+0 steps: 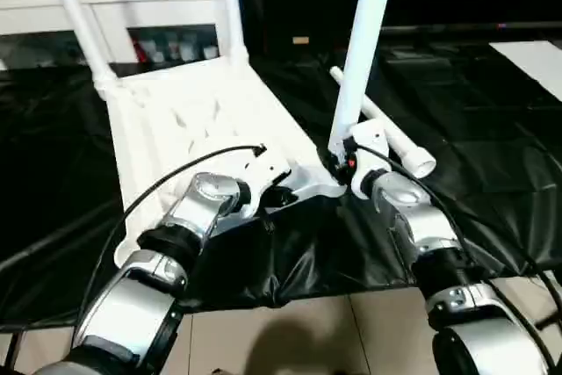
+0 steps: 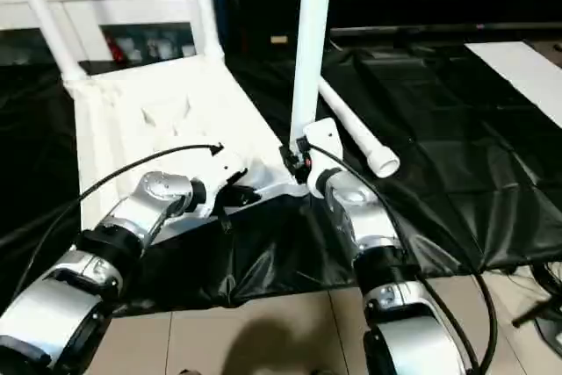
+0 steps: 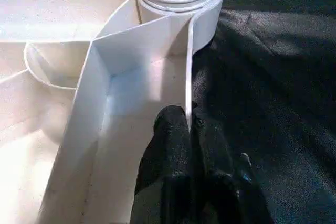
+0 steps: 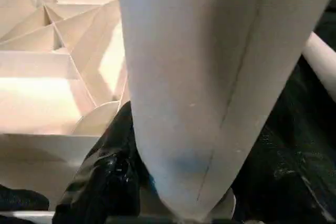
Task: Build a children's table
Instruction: Insert table leg to table base
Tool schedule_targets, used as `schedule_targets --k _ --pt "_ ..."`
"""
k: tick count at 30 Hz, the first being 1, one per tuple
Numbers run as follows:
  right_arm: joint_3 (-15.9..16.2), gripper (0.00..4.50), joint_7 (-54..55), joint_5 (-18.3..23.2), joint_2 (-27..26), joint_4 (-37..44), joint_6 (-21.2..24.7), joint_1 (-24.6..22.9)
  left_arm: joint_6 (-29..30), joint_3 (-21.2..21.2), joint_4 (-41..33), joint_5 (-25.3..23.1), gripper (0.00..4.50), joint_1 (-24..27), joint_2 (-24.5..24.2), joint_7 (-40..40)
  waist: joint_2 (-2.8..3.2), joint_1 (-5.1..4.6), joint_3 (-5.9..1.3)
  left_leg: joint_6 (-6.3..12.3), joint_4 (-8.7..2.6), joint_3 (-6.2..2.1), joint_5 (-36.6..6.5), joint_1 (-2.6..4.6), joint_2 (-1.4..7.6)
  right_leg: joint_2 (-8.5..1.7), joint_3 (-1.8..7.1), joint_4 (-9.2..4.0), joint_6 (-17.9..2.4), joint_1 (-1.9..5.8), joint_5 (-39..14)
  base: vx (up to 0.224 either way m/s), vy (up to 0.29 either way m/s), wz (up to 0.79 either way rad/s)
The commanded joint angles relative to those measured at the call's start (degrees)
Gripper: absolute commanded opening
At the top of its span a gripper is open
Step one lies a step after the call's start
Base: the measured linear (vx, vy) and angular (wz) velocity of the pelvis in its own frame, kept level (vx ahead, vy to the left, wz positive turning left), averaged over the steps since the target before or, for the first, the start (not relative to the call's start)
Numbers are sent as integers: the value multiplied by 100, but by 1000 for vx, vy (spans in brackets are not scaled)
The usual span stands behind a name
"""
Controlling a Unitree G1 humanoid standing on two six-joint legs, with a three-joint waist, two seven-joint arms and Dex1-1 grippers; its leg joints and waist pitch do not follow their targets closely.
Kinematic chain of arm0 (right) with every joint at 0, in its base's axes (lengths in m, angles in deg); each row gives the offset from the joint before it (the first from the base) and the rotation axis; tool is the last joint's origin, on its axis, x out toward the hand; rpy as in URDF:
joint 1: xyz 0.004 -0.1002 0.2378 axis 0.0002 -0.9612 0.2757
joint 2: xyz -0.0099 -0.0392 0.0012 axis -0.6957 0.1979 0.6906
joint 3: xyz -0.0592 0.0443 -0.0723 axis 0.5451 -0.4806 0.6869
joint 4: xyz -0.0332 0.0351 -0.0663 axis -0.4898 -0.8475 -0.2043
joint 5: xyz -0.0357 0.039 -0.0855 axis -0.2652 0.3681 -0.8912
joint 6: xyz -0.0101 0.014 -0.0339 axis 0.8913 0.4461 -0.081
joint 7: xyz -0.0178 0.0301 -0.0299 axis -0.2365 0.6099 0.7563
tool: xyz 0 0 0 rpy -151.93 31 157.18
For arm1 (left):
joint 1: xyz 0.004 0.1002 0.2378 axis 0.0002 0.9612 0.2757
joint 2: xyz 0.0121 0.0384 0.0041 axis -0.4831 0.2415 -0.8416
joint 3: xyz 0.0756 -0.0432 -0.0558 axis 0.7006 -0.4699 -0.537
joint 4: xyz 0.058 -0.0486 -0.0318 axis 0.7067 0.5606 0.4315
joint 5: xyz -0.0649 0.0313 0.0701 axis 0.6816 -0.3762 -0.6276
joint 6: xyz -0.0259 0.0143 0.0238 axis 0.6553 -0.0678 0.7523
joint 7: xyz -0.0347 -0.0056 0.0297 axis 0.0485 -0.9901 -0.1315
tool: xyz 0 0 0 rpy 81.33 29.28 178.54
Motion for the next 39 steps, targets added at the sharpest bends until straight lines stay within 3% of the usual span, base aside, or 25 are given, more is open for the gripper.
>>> schedule_targets --k 1,2,4,7,11,12,13,14,17,19,20,24,25,32,34,39 --pt "205 188 -280 94 -234 -569 500 -345 -132 -8 -370 83 0 -90 99 4 44 -73 -192 -424 -569 -307 -4594 340 307 -373 75 -480 -479 -122 -3558 0 0 0" --pt "210 188 -343 104 -215 -559 509 -351 -169 2 -393 92 0 -76 80 63 19 -83 -198 -380 -547 -317 -4451 322 300 -395 77 -503 -435 -109 -3686 0 0 0" --pt "225 188 -599 105 -132 -548 534 -370 -195 16 -442 125 0 -47 31 212 38 -83 -196 -358 -554 -331 -4354 295 311 -406 100 -497 -429 -99 -3705 0 0 0" --pt "245 188 -1000 147 -7 -498 514 -411 -280 35 -470 157 0 -20 -30 423 25 -74 -210 -365 -564 -329 -4253 273 324 -401 156 -455 -548 -107 -3482 0 0 0" --pt "510 188 -2259 272 435 -184 377 -602 -679 96 -569 356 0 75 -210 1311 -13 -5 -255 -239 -567 -301 -3854 184 349 -432 270 -376 -793 -42 -3012 17 -3 0" --pt "695 188 -2823 283 676 4 325 -705 -849 134 -572 421 0 102 -322 1725 -22 35 -285 -168 -576 -264 -3514 142 369 -434 320 -315 -971 -15 -2580 66 -11 2" --pt "788 188 -3065 263 801 81 275 -754 -954 158 -539 424 0 102 -385 1889 -35 112 -341 -62 -566 -228 -2980 90 381 -412 345 -241 -1165 62 -1931 81 -25 4" --pt "831 188 -3174 250 862 114 244 -777 -1018 170 -516 422 0 99 -417 1967 -33 175 -354 50 -535 -149 -2531 90 385 -392 356 -182 -1391 45 -1310 68 -46 8" --pt "962 188 -3604 204 1105 233 122 -876 -1161 182 -398 414 0 61 -551 2256 -85 292 -382 300 -447 -74 -1976 56 364 -408 373 -114 -1509 79 -1113 63 -58 6" --pt "1005 188 -3796 158 1210 253 36 -915 -1251 178 -324 397 0 30 -615 2376 -86 369 -401 373 -412 -61 -1495 13 388 -408 369 -48 -1586 96 -860 56 -62 1" --pt "1048 188 -3976 115 1290 293 -62 -955 -1353 196 -235 350 0 -16 -694 2497 -56 397 -409 364 -405 -63 -1398 17 390 -399 359 -29 -1611 114 -814 41 -52 -1" --pt "1149 188 -4238 118 1402 437 -103 -1024 -1511 210 -90 326 0 -96 -794 2667 -62 466 -423 354 -391 -45 -1279 65 404 -371 341 -7 -1653 120 -641 10 -13 0" --pt "1166 188 -4251 112 1408 442 -107 -1028 -1526 206 -62 325 0 -117 -805 2688 -25 471 -419 357 -395 -54 -1265 50 407 -369 332 4 -1658 129 -624 0 0 0" --pt "1188 188 -4239 5 1373 392 -234 -1018 -1657 155 108 297 0 -196 -791 2750 -33 474 -393 86 -452 -74 -1746 86 425 -369 332 -62 -1499 120 -1326 0 0 0" --pt "1180 188 -4090 -67 1335 419 -305 -1044 -1675 144 145 299 0 -199 -754 2743 -2 469 -397 60 -454 -76 -1748 88 426 -364 333 -60 -1499 120 -1244 0 0 0" --pt "1120 188 -3963 -49 1268 379 -304 -1043 -1683 135 186 305 0 -202 -711 2722 -20 465 -398 96 -446 -74 -1700 75 415 -370 331 -50 -1523 135 -1221 0 0 0"
